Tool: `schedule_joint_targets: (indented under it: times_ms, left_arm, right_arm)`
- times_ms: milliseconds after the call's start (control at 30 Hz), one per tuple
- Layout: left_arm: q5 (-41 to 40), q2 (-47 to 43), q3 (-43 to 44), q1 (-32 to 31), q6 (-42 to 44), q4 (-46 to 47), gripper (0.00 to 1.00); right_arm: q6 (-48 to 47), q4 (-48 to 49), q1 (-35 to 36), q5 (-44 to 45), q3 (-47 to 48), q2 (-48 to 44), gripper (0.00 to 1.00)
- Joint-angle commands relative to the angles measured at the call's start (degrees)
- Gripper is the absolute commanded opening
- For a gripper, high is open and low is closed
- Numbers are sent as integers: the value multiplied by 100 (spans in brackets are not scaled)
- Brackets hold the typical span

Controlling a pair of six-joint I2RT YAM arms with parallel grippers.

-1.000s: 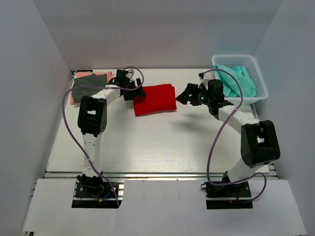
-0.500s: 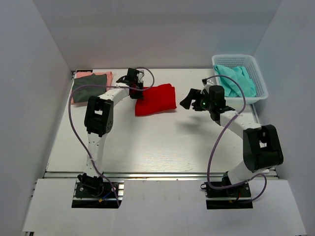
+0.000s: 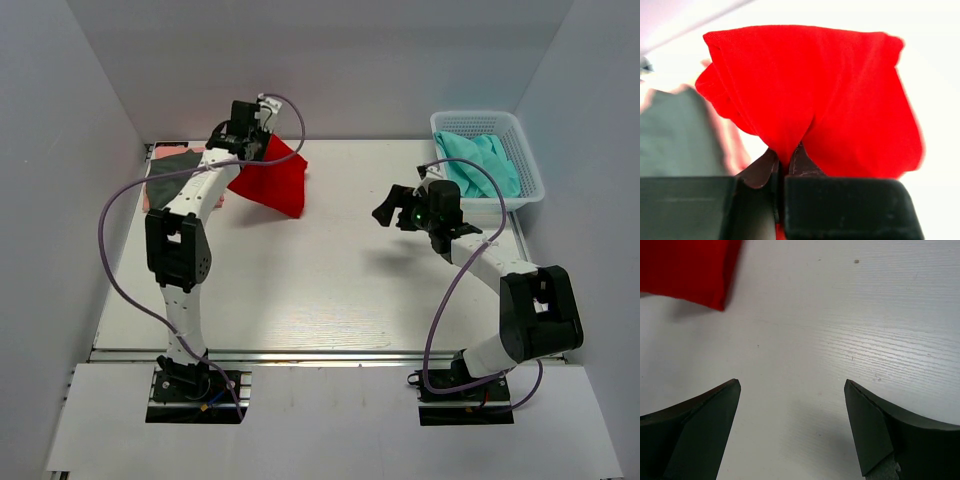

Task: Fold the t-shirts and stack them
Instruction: Neatly place the folded tshirt to the corner

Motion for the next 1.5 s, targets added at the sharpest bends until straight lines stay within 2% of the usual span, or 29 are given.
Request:
schedule_joint_targets:
  times_ms: [0,267,633,800,1033,1167,1333,1367,1400,1467]
  left_arm:
    - [-499,-385,665,207,673,-303,0]
    - [-613,-199,1720,682,1112,-726,0]
    - [-51,-349,1659,1500,1192,-717,0]
    - [-130,-182,1659,1877,1139,-717,0]
    - [193,-15,1282,2290,1130,-453,0]
    - [283,318,1228,2475,1245,-243,0]
    - [64,1047,1764,2669,1306,-137,0]
    - [-163,1136,1895,2669,1306,-85,2]
    - [-313,1223,1975,2669,1306,-84,20]
    - [-821,1365,2124,2722,1245,-32,68]
  right_arm:
    - [-75,105,-11,181,22,-156,90]
    - [-49,-27,-19,243,110,-191,90]
    - [57,-132,-11,59,338,-95,90]
    - [100,-89,24,-47,400,-42,90]
    - [109,-185,15,-29,514,90,90]
    - [109,-220,7,-56,610,186,90]
    - [74,-282,16,-12,689,248,90]
    - [74,-308,16,-29,698,292,90]
    - [74,-326,16,-47,733,318,90]
    - [57,-352,15,-82,795,371,90]
